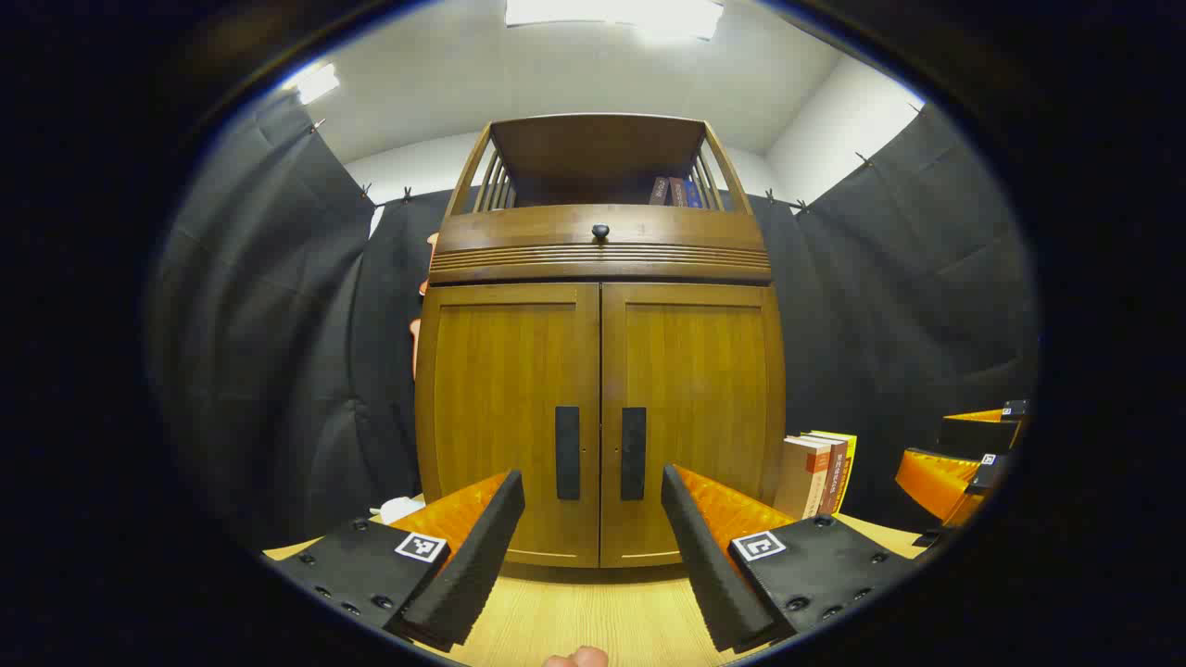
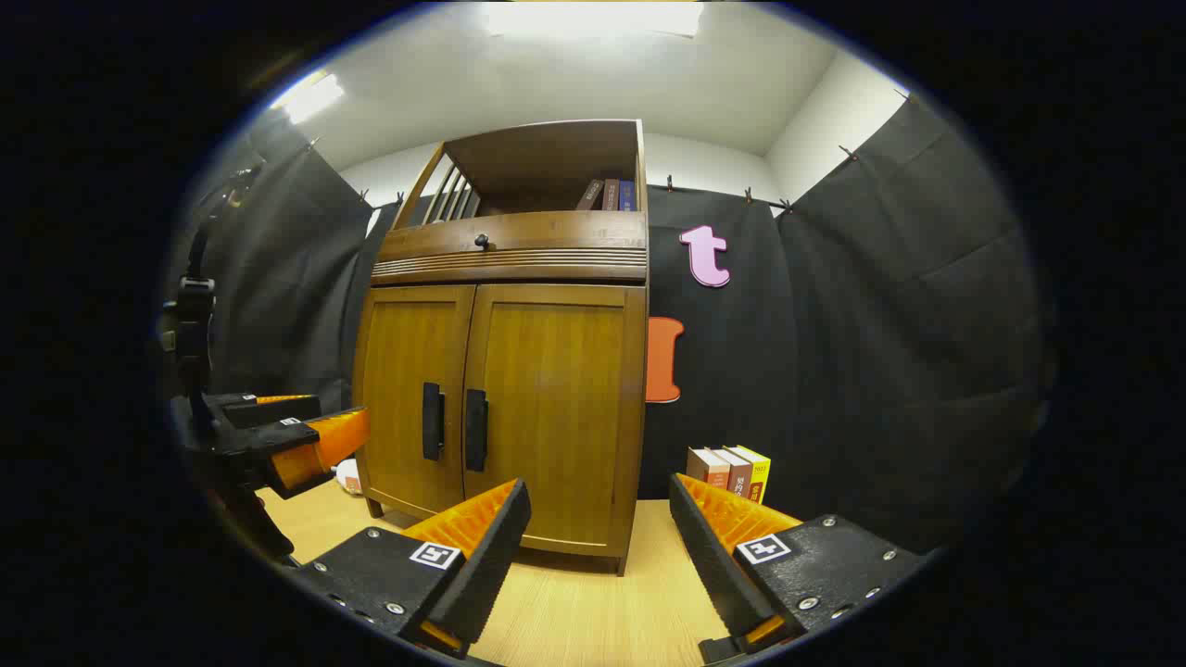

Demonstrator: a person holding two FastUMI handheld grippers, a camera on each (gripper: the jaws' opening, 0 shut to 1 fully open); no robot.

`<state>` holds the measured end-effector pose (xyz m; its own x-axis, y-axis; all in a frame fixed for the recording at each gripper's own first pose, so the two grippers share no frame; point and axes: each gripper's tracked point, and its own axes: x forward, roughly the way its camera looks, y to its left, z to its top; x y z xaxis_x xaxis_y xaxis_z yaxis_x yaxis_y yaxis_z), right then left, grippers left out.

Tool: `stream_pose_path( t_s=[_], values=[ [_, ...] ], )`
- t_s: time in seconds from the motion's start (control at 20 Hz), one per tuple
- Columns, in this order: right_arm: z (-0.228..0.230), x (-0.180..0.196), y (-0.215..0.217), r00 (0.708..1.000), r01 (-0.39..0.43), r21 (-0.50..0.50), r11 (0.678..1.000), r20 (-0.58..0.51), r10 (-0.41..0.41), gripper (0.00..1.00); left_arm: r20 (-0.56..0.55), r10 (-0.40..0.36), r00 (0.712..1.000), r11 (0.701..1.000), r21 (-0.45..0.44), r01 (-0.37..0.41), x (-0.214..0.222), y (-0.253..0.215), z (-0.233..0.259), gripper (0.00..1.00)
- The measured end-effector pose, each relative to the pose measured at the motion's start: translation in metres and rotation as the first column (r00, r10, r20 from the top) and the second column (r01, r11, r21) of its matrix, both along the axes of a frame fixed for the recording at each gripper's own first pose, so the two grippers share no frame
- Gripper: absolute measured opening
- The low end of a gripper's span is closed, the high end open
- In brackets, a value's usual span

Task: Open the right door of the double-door shoe cabinet with the right hand, and open the left door with the left hand.

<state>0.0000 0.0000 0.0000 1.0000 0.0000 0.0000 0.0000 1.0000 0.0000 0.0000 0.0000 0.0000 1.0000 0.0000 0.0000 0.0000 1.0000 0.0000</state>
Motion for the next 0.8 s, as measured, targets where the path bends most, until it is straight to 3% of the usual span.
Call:
stream_pose_path(
  t_s=[0.35, 0.4, 0.5, 0.75, 0.8],
  values=[
    [0.004, -0.002, -0.001, 1.0, 0.003, -0.014, 1.0, 0.012, -0.003, 0.93, -0.012, 0.012, 1.0, 0.999, -0.03, -0.012, -0.004, 0.003, -0.003, 0.96],
    [0.003, -0.003, -0.001, 1.0, 0.005, -0.012, 1.0, 0.011, -0.004, 0.97, -0.014, 0.015, 1.0, 0.999, -0.031, -0.016, -0.003, 0.004, -0.003, 0.93],
    [-0.001, -0.002, -0.004, 1.0, 0.009, -0.012, 1.0, 0.002, -0.009, 0.97, -0.02, 0.018, 1.0, 0.999, -0.031, -0.019, -0.005, 0.003, -0.006, 0.96],
    [-0.003, 0.0, -0.003, 1.0, 0.006, 0.009, 1.0, -0.008, -0.006, 0.93, -0.043, 0.027, 0.999, 0.999, -0.041, -0.028, -0.002, 0.004, -0.011, 0.93],
    [-0.004, 0.0, -0.004, 1.0, 0.009, 0.008, 1.0, -0.008, -0.008, 0.97, -0.046, 0.028, 0.999, 0.999, -0.042, -0.03, -0.001, 0.005, -0.012, 0.93]
  ],
)
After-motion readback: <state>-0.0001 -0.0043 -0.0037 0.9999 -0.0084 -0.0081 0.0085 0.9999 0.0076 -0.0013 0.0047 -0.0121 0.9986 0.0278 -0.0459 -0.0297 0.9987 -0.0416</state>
